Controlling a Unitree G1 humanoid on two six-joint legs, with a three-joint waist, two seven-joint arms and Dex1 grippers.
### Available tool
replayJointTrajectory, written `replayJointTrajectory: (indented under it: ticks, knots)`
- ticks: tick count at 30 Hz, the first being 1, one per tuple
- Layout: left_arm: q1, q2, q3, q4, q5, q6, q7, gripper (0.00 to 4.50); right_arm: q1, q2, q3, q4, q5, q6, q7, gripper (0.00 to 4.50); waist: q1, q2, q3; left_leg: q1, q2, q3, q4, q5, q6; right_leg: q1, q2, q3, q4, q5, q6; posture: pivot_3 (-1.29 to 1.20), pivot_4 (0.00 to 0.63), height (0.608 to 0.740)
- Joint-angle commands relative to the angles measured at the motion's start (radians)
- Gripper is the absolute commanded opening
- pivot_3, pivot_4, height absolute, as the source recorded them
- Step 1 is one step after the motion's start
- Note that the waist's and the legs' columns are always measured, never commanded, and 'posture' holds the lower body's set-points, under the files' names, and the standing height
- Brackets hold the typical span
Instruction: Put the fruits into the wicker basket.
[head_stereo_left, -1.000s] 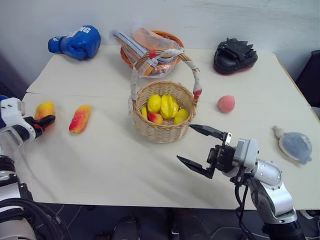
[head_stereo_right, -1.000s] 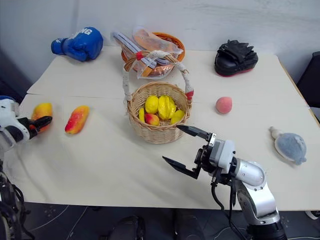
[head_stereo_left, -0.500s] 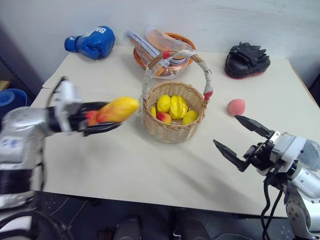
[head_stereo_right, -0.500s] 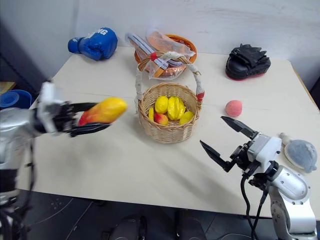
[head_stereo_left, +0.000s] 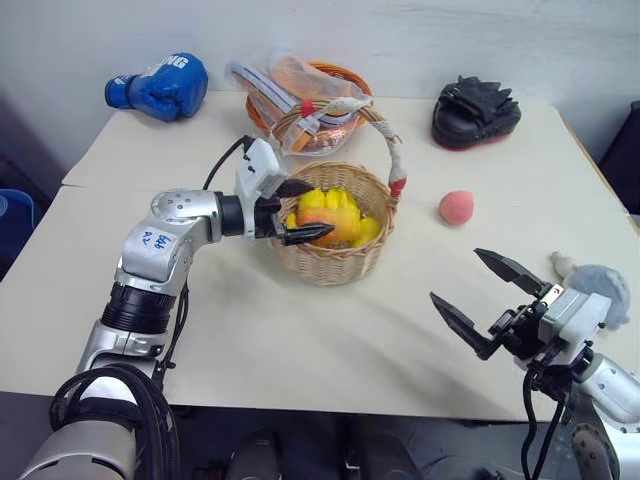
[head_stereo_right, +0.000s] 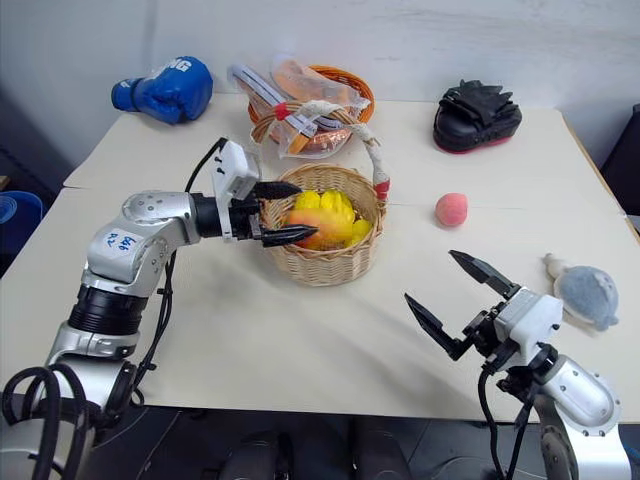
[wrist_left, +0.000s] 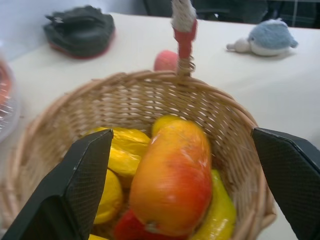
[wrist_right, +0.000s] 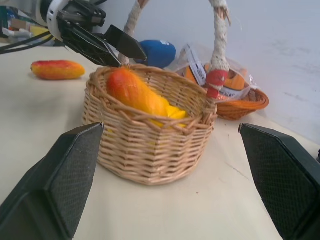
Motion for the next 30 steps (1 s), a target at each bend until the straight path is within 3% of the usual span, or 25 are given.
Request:
replayJointTrajectory:
  ticks: [1,5,8,13,18,23,30]
  knots:
    - [0.118,0.074,0.147,-0.104,-0.063,-0.093,-0.071,4.46,-0.026,0.003,0.014,-0.015,0.009,-0.035,0.015,4.5,-0.008,0.001,0.0,0.0,0.0,0.0,-0.001,0.0,0.0,0.0,0.0,0.0,0.0,0.0,0.0,0.0,0.15,0.74]
    - [0.357,0.216,0.357,-0.153,-0.12,-0.117,-0.141,4.46,-0.112,0.002,0.061,0.042,0.022,-0.06,0.066,4.5,-0.026,0.002,0.001,0.002,0.003,0.001,-0.002,0.0,-0.002,-0.001,0.001,0.0,0.001,-0.001,-0.002,0.0,0.15,0.74]
    - [0.568,0.262,0.544,-0.171,-0.139,-0.095,-0.106,4.46,-0.162,0.009,0.115,0.085,0.051,-0.058,0.126,4.5,-0.024,0.002,0.001,0.002,0.003,-0.002,-0.003,0.0,-0.002,0.0,0.0,-0.002,0.001,-0.002,-0.003,0.0,0.15,0.74]
    - [0.871,0.189,0.813,-0.09,-0.108,-0.165,0.005,4.46,-0.225,0.031,0.206,0.159,0.047,-0.099,0.223,4.5,-0.02,0.002,0.002,0.001,0.0,-0.003,-0.002,-0.005,0.007,0.001,-0.006,-0.004,0.0,-0.002,-0.003,0.0,0.15,0.74]
    - [0.995,0.131,0.995,0.091,-0.081,-0.289,0.147,4.46,-0.258,0.075,0.257,0.237,0.046,-0.156,0.283,4.5,-0.009,-0.003,-0.001,0.001,0.0,-0.005,-0.002,-0.006,0.008,0.001,-0.007,-0.007,-0.001,-0.002,-0.003,0.0,0.15,0.74]
    - [0.98,0.148,1.004,0.125,-0.099,-0.288,0.218,4.46,-0.265,0.104,0.275,0.28,0.039,-0.194,0.304,4.5,0.005,-0.005,-0.002,0.001,-0.001,-0.007,-0.003,-0.006,0.008,0.003,-0.01,-0.009,-0.002,-0.002,-0.003,0.0,0.15,0.74]
    - [0.684,0.263,0.701,0.008,-0.158,0.005,0.205,4.46,-0.265,0.116,0.279,0.325,0.024,-0.249,0.325,4.5,0.007,-0.005,-0.002,0.0,-0.001,-0.007,-0.004,-0.004,0.007,0.008,-0.022,-0.025,-0.002,-0.003,-0.005,0.0,0.15,0.74]
